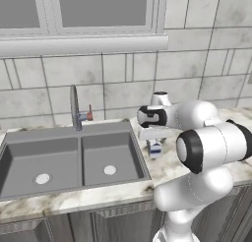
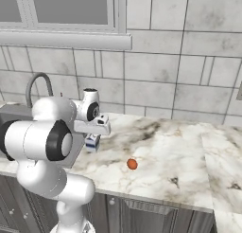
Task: Gather the eggs and milk located in the vicinity of the sink area and place them right next to the bowl.
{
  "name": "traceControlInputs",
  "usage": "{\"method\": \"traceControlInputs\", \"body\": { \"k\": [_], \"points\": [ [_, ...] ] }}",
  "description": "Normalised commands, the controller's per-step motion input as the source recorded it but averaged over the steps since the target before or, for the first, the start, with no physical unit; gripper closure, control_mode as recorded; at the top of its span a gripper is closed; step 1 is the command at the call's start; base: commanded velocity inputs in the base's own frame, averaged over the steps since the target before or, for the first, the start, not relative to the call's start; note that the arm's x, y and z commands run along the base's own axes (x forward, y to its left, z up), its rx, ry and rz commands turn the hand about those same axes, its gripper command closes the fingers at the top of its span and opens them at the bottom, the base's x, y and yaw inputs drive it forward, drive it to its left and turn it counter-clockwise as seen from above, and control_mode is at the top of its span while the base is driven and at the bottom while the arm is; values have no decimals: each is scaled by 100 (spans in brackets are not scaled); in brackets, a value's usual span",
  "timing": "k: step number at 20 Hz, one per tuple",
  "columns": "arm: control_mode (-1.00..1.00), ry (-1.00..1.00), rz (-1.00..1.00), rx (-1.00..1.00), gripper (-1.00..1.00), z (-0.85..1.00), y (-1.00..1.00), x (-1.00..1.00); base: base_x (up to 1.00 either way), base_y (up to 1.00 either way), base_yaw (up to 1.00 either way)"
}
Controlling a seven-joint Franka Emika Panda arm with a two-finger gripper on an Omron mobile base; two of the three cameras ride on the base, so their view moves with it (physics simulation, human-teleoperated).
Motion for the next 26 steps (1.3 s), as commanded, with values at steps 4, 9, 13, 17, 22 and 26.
{"method": "traceControlInputs", "body": {
  "k": [4, 9, 13, 17, 22, 26],
  "points": [
    [-100, 0, -4, 0, 100, 0, 12, 0, 0, 0, 0],
    [-100, 0, 0, 0, 100, 5, 0, 0, 0, 0, 0],
    [-100, 9, -1, 0, 100, 63, 0, -22, 0, 0, 0],
    [-100, 18, -4, 0, 100, 74, -3, -49, 0, 0, 0],
    [-100, 15, -3, 0, 100, 61, -1, -68, 0, 0, 0],
    [-100, 7, 0, 0, 100, 50, 0, -74, 0, 0, 0]
  ]
}}
